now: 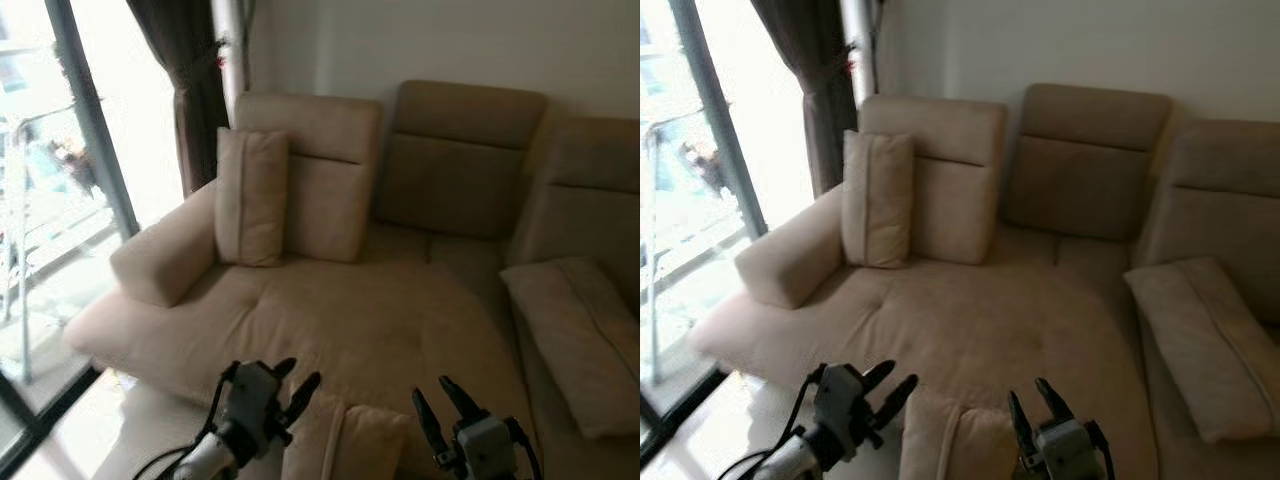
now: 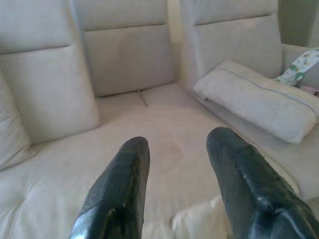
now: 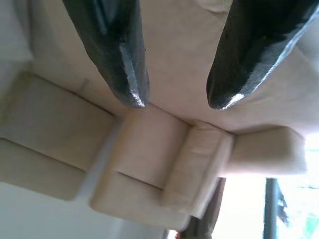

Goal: Move the pillow to the sofa from floor

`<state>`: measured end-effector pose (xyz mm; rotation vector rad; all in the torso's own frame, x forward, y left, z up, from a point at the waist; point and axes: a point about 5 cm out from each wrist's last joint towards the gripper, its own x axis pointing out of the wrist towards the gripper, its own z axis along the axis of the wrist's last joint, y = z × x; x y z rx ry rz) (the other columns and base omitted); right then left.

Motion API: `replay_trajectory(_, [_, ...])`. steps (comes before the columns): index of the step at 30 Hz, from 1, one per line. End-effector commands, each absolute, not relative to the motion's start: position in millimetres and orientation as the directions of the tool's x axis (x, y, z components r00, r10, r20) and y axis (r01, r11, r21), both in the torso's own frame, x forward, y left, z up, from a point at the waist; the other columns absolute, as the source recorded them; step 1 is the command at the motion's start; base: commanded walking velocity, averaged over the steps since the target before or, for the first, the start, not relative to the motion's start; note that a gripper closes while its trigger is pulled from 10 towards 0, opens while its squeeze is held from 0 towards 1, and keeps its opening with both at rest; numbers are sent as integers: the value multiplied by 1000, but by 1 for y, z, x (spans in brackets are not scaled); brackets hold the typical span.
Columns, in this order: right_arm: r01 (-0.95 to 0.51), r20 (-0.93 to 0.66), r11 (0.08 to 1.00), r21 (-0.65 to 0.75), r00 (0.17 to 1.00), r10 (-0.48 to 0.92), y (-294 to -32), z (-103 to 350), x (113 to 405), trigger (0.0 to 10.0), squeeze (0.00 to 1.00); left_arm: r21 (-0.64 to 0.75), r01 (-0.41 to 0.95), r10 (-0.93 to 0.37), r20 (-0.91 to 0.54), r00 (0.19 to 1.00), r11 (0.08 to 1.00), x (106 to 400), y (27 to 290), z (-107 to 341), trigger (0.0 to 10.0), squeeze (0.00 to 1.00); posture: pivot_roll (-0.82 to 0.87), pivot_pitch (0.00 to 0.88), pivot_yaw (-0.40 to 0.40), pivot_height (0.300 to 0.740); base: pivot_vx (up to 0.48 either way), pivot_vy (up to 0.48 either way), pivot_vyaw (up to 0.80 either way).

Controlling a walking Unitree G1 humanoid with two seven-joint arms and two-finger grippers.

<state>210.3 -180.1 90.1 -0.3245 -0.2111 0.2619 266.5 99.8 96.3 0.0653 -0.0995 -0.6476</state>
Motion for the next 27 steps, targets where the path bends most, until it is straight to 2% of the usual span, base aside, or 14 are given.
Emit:
replay_trajectory(1, [-218,156,912,-346,946,285,-182,89,210,10000,0,94,613,-619,65,782,784,264,95,94,10000,0,91,0,23,740,266,0,0])
replay_trajectory(23, [-215,163,912,-348,945,285,-182,90,213,10000,0,103,612,-620,70,782,784,266,96,95,10000,0,91,0,27,740,23,0,0])
replay_trajectory(27, [-213,161,914,-345,946,281,-182,90,213,10000,0,175,642,-659,59,750,746,266,95,95,10000,0,90,0,27,731,0,0,0])
